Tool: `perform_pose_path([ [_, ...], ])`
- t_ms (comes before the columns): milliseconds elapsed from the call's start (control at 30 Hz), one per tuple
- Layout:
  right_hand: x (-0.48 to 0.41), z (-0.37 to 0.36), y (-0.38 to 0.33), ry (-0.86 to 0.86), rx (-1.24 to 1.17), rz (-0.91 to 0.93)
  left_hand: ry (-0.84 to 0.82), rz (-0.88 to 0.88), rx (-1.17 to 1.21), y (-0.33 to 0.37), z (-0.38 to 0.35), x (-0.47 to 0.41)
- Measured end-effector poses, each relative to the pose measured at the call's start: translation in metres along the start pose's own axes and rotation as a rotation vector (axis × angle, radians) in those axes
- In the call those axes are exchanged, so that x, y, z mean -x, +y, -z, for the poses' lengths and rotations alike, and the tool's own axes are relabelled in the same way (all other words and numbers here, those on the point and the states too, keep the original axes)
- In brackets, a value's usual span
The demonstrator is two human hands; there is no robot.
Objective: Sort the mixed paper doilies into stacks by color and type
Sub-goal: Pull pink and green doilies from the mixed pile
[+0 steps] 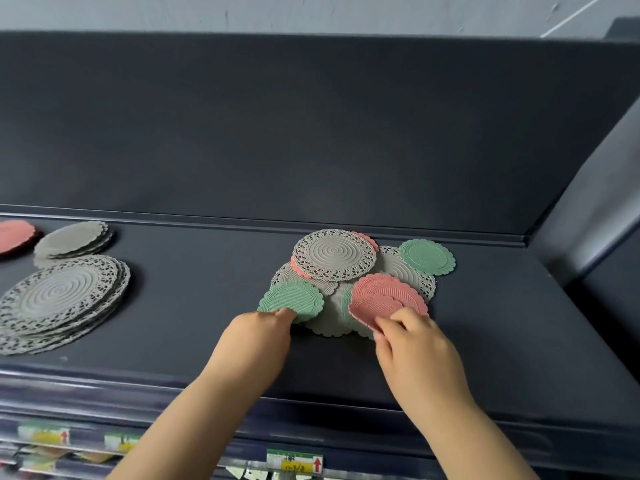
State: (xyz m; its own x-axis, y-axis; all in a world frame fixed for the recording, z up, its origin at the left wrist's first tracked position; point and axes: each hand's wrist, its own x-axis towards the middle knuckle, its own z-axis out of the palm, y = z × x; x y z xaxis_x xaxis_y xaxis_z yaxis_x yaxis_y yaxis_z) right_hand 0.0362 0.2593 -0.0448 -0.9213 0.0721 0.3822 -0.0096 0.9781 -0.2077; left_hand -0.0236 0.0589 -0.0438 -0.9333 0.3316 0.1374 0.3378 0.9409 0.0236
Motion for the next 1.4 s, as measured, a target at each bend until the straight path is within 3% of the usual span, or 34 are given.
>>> perform_pose_path([
  [167,-0.005,-0.004,-0.002,0.107,-0.212,-0.105,0.258,-0.105,0.297,-0.015,0.003,0.014],
  [267,-0.012,-0.005,-0.023,0.16,-0.368,-0.079,0.425,-0.12,0.382,-0.032,0.005,0.02],
  [500,-0.043,-0.024,-0.119,0.049,-0.629,-0.011,0.667,-0.139,0.502,-0.117,0.02,0.034],
  [600,-0.056,-0.044,-0.174,-0.037,-0.649,0.042,0.65,-0.092,0.465,-0.178,0.02,0.039],
  [833,-0.072,-0.088,-0.305,-0.021,-0.667,0.1,0.603,0.035,0.377,-0.314,0.019,0.059],
  [1000,-0.081,-0.11,-0.372,-0.07,-0.605,0.115,0.434,0.013,0.337,-0.378,0.021,0.067],
  [1267,-0.086,-0.129,-0.408,-0.196,-0.414,0.158,0.306,-0.077,0.378,-0.418,0.012,0.072],
  [1400,-0.097,-0.126,-0.401,-0.199,-0.429,0.171,0.351,-0.071,0.383,-0.422,0.016,0.058],
])
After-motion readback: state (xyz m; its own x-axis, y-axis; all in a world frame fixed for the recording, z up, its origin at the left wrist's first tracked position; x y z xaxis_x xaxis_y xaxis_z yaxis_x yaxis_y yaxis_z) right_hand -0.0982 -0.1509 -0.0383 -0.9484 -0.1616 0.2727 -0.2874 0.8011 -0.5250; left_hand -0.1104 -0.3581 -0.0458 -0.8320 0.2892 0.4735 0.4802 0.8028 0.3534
